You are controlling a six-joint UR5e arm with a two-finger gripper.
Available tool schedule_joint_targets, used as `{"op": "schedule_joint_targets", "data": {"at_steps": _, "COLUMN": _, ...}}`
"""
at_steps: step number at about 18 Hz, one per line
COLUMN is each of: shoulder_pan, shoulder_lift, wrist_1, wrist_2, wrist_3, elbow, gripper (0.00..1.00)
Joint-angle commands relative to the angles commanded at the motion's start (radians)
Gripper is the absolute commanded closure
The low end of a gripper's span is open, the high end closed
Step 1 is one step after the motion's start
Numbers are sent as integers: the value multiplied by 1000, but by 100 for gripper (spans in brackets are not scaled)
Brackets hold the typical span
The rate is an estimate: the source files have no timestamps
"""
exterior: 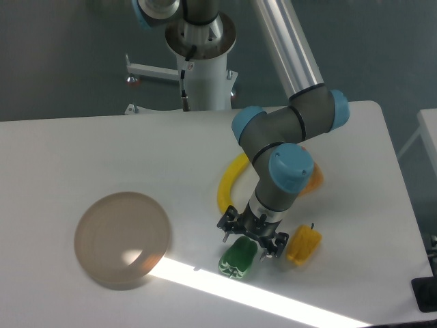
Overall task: Pick up the green pepper from the table
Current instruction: 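Lower the gripper around the green bell pepper and close it, then lift the grasped green pepper up off the table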
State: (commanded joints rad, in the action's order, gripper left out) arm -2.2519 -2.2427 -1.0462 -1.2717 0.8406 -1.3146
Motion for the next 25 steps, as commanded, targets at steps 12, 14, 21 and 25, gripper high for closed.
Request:
{"op": "schedule_joint_targets", "data": {"at_steps": 12, "shoulder_pan": 0, "shoulder_lift": -6, "wrist_1": 37, "wrist_2": 2, "wrist_3": 3, "elbow": -2, "gripper": 63}}
{"op": "schedule_joint_targets", "data": {"at_steps": 14, "shoulder_pan": -3, "shoulder_lift": -3, "wrist_1": 37, "wrist_2": 3, "wrist_3": 5, "elbow": 2, "gripper": 65}}
{"op": "schedule_joint_targets", "data": {"at_steps": 21, "shoulder_pan": -43, "shoulder_lift": 50, "wrist_1": 28, "wrist_2": -6, "wrist_3": 67, "elbow": 32, "gripper": 65}}
{"op": "schedule_joint_targets", "data": {"at_steps": 25, "shoulder_pan": -100, "shoulder_lift": 98, "wrist_1": -26, "wrist_2": -11, "wrist_3": 202, "elbow": 34, "gripper": 65}}
